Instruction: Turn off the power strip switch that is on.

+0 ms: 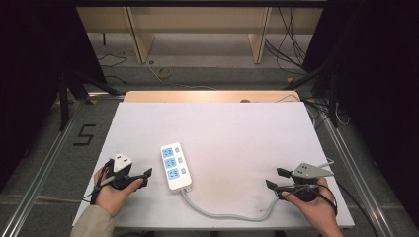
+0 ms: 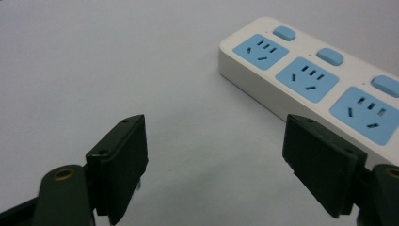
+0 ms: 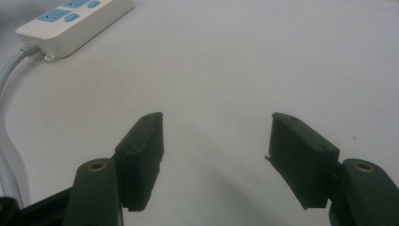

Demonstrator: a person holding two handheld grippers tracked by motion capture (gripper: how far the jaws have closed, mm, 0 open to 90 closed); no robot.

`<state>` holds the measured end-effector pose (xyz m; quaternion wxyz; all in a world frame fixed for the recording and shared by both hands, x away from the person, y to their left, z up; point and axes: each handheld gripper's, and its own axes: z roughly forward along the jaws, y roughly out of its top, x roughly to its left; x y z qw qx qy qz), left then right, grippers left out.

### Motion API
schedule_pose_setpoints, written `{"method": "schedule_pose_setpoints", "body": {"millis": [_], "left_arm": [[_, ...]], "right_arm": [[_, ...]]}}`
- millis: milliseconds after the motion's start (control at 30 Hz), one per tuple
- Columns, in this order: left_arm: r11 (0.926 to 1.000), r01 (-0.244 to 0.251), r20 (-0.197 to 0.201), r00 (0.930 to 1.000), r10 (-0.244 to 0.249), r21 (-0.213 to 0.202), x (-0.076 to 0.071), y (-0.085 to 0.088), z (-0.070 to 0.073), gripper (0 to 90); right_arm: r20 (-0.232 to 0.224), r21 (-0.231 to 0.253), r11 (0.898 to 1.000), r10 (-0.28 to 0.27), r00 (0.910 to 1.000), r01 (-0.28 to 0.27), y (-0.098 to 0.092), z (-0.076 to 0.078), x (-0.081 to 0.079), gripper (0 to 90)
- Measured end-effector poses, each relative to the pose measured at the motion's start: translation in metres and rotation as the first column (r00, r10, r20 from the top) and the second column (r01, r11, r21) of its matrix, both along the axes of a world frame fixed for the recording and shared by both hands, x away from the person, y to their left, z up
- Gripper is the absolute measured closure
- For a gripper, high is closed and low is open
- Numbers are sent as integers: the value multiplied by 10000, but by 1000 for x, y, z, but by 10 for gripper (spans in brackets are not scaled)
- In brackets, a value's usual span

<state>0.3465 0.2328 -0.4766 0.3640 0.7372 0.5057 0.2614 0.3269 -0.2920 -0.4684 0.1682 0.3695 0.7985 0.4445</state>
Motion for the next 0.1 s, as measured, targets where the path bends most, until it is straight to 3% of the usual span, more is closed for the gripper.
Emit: {"method": "schedule_pose_setpoints", "body": {"millis": [100], "left_arm": [[9987, -509, -105, 9987, 508, -72, 7, 4, -6, 197]], "right_arm": [[-3, 37, 10000, -38, 10000, 38, 0, 0, 0, 368]]}}
